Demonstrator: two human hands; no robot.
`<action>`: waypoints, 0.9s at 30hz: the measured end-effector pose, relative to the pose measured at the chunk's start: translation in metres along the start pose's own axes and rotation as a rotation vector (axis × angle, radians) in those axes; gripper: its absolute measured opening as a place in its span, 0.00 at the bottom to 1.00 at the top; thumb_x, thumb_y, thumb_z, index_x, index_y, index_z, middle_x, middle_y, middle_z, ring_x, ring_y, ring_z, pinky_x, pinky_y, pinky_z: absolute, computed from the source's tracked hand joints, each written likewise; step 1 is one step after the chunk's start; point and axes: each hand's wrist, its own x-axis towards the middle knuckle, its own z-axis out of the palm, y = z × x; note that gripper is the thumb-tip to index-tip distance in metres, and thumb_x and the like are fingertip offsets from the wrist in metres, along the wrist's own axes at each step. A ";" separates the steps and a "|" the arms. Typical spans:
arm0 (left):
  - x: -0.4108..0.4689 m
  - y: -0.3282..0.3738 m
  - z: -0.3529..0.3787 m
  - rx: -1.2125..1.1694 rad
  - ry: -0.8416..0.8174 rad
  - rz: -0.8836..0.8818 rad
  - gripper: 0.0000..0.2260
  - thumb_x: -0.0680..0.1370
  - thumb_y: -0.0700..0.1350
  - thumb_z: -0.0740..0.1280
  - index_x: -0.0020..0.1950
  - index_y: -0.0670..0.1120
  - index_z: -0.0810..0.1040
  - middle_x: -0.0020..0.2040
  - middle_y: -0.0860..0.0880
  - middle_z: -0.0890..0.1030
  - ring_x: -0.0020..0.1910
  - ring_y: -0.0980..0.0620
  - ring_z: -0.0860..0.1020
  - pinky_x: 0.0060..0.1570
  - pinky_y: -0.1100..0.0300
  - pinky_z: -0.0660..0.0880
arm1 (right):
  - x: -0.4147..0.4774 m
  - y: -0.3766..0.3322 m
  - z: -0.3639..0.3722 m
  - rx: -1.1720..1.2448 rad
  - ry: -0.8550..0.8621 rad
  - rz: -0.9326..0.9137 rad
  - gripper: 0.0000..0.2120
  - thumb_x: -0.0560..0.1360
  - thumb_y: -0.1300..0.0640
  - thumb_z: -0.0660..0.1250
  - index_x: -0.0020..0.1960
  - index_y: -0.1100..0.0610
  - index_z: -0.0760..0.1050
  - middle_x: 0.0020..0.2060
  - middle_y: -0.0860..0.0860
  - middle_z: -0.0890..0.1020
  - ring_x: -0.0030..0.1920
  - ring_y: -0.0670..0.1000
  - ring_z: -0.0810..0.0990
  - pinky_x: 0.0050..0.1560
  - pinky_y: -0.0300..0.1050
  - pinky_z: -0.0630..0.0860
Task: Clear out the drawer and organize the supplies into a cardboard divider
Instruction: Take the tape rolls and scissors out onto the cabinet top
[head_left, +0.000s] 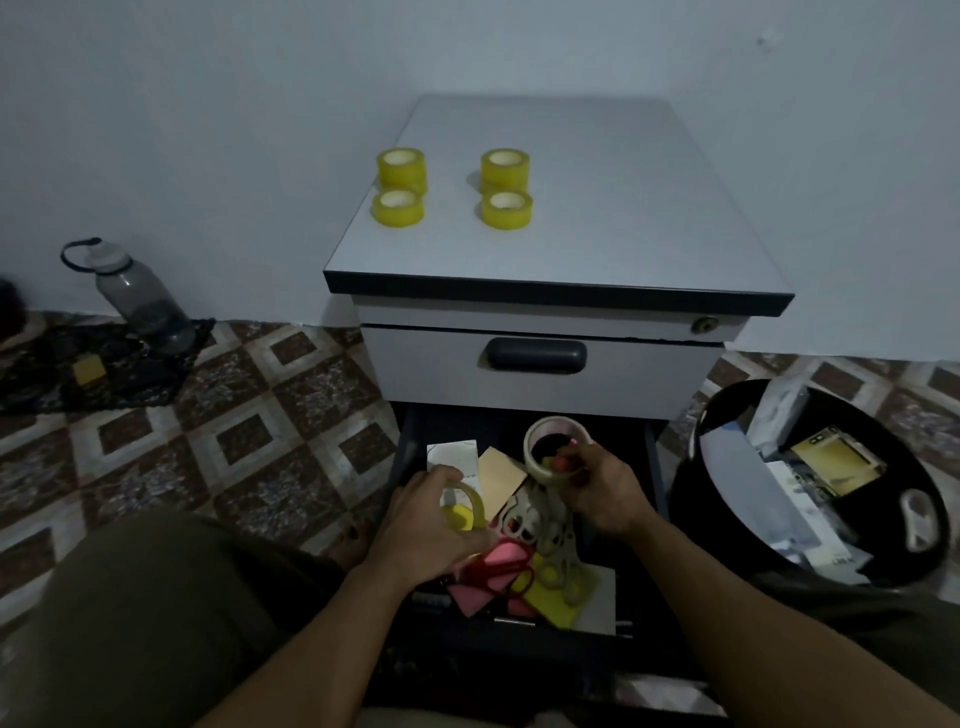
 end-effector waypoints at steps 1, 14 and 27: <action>-0.001 0.002 -0.001 0.001 0.003 0.007 0.38 0.58 0.66 0.79 0.64 0.59 0.72 0.59 0.58 0.72 0.59 0.56 0.72 0.58 0.54 0.76 | -0.006 -0.001 -0.001 -0.001 0.001 -0.007 0.18 0.74 0.62 0.70 0.63 0.57 0.77 0.54 0.53 0.81 0.55 0.53 0.81 0.53 0.38 0.74; -0.023 0.054 -0.058 -0.010 0.026 0.133 0.33 0.65 0.56 0.80 0.68 0.56 0.73 0.63 0.56 0.71 0.60 0.58 0.71 0.54 0.64 0.68 | -0.094 -0.050 -0.041 -0.041 0.114 -0.192 0.11 0.68 0.57 0.78 0.40 0.44 0.78 0.45 0.45 0.74 0.40 0.43 0.77 0.38 0.27 0.70; -0.005 0.149 -0.206 0.041 0.164 0.361 0.40 0.56 0.70 0.77 0.67 0.61 0.74 0.62 0.60 0.73 0.62 0.57 0.74 0.61 0.58 0.72 | -0.089 -0.156 -0.151 0.000 0.339 -0.454 0.07 0.67 0.49 0.78 0.38 0.45 0.79 0.42 0.45 0.76 0.40 0.44 0.77 0.39 0.38 0.71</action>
